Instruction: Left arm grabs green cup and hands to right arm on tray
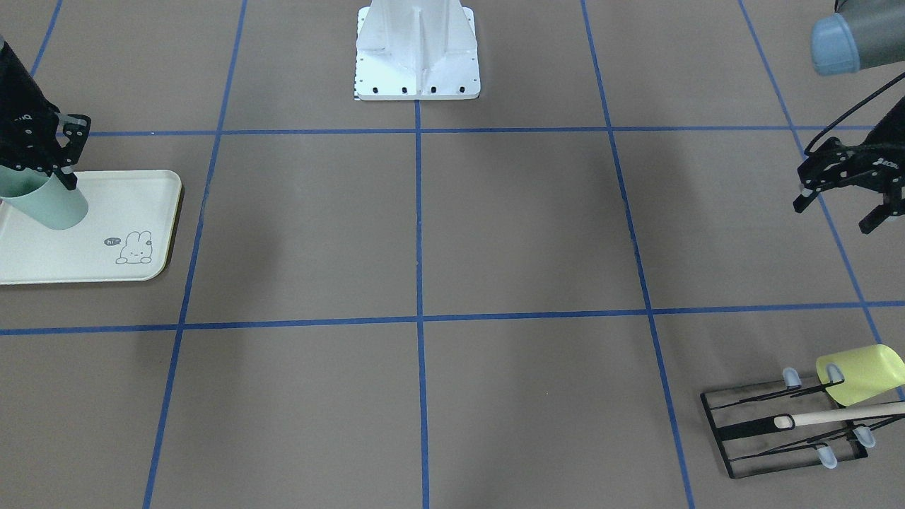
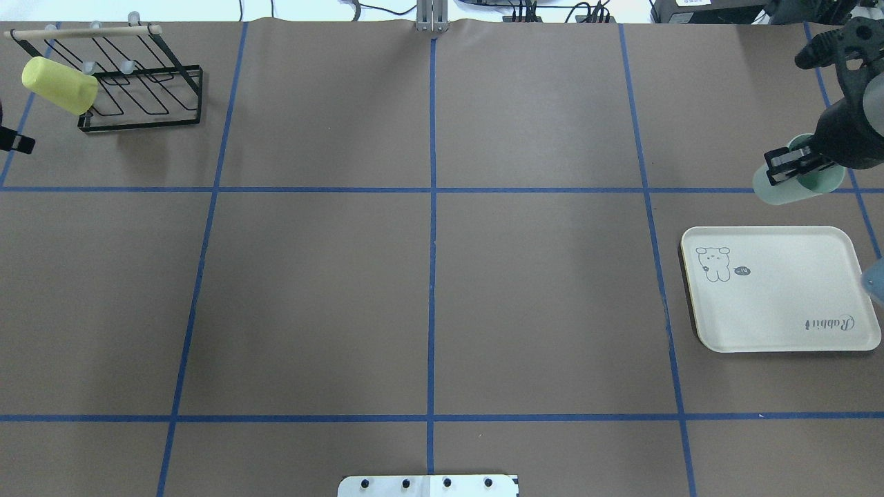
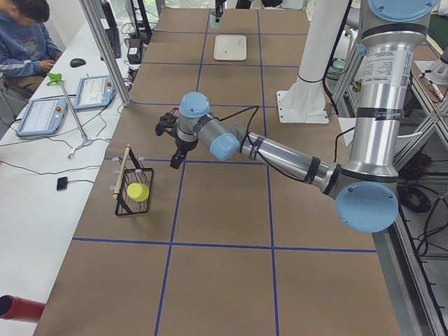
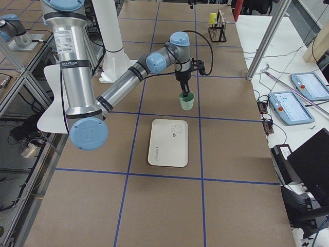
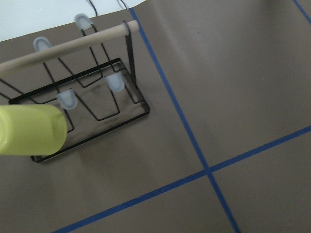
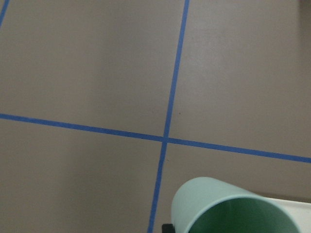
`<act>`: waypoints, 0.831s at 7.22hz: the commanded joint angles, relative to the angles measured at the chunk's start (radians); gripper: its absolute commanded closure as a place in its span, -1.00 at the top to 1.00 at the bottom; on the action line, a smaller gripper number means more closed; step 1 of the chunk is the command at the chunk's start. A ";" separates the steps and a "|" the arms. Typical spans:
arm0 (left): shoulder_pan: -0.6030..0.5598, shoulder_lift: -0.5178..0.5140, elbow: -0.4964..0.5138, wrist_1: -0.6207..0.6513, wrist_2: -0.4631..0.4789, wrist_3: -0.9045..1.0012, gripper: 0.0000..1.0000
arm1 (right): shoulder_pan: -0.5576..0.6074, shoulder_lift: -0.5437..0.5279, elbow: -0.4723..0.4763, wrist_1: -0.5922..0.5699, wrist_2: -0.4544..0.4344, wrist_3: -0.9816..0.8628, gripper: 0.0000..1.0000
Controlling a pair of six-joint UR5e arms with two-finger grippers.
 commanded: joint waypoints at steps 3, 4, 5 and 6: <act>-0.239 0.200 0.017 0.124 0.049 0.220 1.00 | 0.017 -0.081 -0.001 0.001 0.018 -0.127 -1.00; -0.246 0.238 0.046 0.132 0.071 0.390 1.00 | 0.019 -0.103 0.001 0.017 0.029 -0.144 -1.00; -0.253 0.240 0.079 0.220 0.067 0.517 1.00 | 0.017 -0.152 -0.007 0.080 0.029 -0.141 -1.00; -0.257 0.233 0.078 0.335 0.062 0.535 1.00 | 0.017 -0.210 -0.023 0.167 0.029 -0.123 -1.00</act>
